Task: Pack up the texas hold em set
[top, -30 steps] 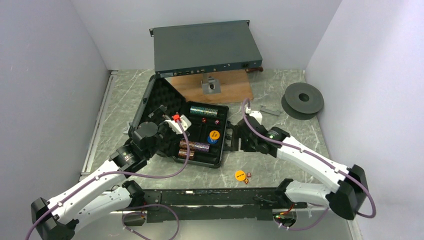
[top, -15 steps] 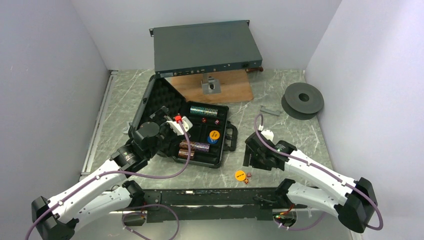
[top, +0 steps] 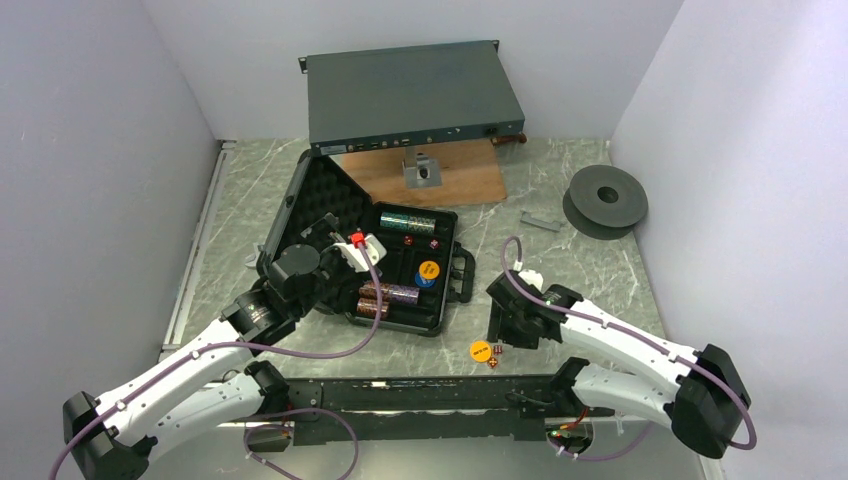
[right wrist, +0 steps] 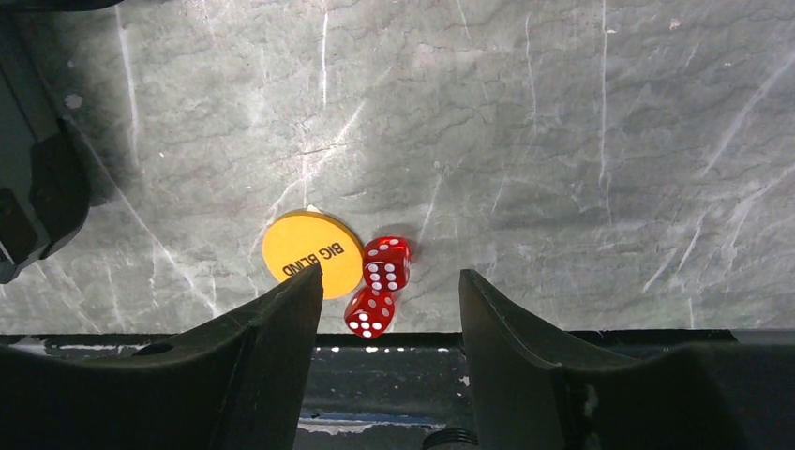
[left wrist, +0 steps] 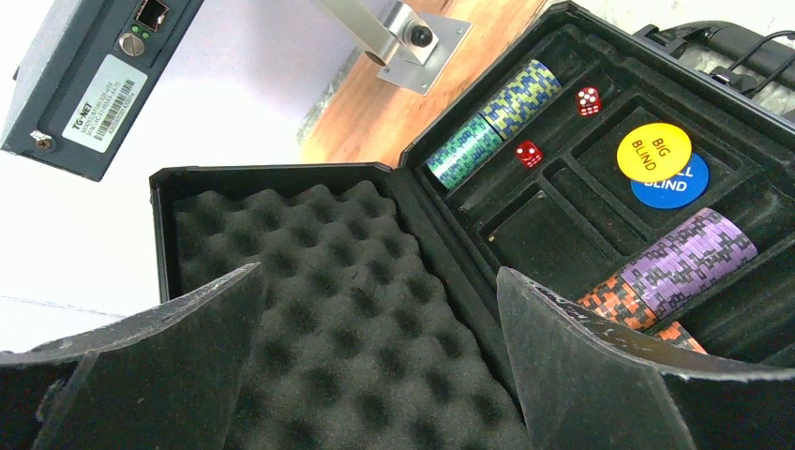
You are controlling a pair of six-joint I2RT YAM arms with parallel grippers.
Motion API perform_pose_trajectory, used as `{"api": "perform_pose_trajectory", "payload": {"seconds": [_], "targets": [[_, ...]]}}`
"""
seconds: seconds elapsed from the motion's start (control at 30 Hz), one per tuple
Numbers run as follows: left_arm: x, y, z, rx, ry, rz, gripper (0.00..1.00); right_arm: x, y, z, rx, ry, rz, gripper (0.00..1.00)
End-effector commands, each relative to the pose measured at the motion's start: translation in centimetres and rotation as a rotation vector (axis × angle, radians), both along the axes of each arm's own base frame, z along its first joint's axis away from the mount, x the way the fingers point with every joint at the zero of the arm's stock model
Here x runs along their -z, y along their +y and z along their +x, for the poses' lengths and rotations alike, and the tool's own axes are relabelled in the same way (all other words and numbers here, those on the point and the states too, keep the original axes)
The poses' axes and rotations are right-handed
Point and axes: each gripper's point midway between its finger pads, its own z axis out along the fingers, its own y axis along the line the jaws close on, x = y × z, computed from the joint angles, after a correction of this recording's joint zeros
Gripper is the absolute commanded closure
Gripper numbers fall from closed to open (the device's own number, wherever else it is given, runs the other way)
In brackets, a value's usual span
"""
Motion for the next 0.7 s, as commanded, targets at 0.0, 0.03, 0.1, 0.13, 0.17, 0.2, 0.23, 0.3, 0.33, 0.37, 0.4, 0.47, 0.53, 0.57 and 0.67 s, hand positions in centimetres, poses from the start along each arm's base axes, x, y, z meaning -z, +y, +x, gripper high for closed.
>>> {"api": "perform_pose_trajectory", "payload": {"seconds": [0.0, 0.03, 0.1, 0.13, 0.17, 0.2, 0.23, 0.3, 0.33, 0.37, 0.4, 0.47, 0.53, 0.57, 0.67], "targets": [[-2.0, -0.4, -0.2, 0.022, -0.034, -0.042, 0.01, 0.4, 0.6, 0.3, 0.007, -0.005, 0.019, 0.43], [-2.0, -0.5, -0.2, 0.023, -0.034, -0.042, 0.01, 0.5, 0.7, 0.3, 0.003, -0.003, 0.02, 0.44], [-1.9, -0.5, -0.2, 0.021, -0.031, -0.039, 0.01, 1.0, 0.8, 0.1, 0.002, 0.006, 0.023, 0.45], [-1.9, -0.5, -0.2, 0.022, -0.03, -0.038, 0.01, 1.1, 0.9, 0.1, -0.002, 0.007, 0.027, 0.47], [-1.9, -0.5, -0.2, 0.021, -0.031, -0.038, 0.01, 1.2, 0.9, 0.1, -0.004, 0.01, 0.024, 0.48], [-1.9, -0.5, -0.2, 0.022, -0.031, -0.038, 0.01, 1.3, 0.8, 0.1, -0.004, 0.011, 0.02, 0.49], [-1.9, -0.5, -0.2, 0.023, -0.031, -0.037, 0.01, 1.4, 0.8, 0.1, -0.005, 0.011, 0.014, 0.5], [-1.8, -0.5, -0.2, 0.023, -0.03, -0.036, 0.01, 1.5, 0.7, 0.2, -0.008, 0.012, 0.007, 0.51], [-1.9, -0.5, -0.2, 0.025, -0.031, -0.037, 0.01, 1.6, 0.8, 0.2, -0.012, 0.013, 0.006, 0.52], [-1.9, -0.5, -0.2, 0.024, -0.032, -0.037, 0.01, 1.7, 0.8, 0.2, -0.014, 0.016, 0.005, 0.52], [-1.9, -0.5, -0.2, 0.025, -0.032, -0.036, 0.01, 1.8, 0.8, 0.2, -0.015, 0.019, 0.002, 0.53], [-1.9, -0.5, -0.2, 0.024, -0.032, -0.037, 0.01, 1.9, 0.8, 0.2, -0.015, 0.022, -0.004, 0.55], [-1.9, -0.5, -0.2, 0.024, -0.032, -0.036, 0.01, 2.1, 0.7, 0.1, -0.015, 0.025, -0.009, 0.56], [-1.9, -0.5, -0.2, 0.025, -0.033, -0.035, 0.01, 2.2, 0.6, 0.1, -0.015, 0.027, -0.01, 0.56], [-1.8, -0.5, -0.2, 0.026, -0.032, -0.032, 0.01, 2.3, 0.5, 0.0, -0.018, 0.031, -0.016, 0.57]]}}
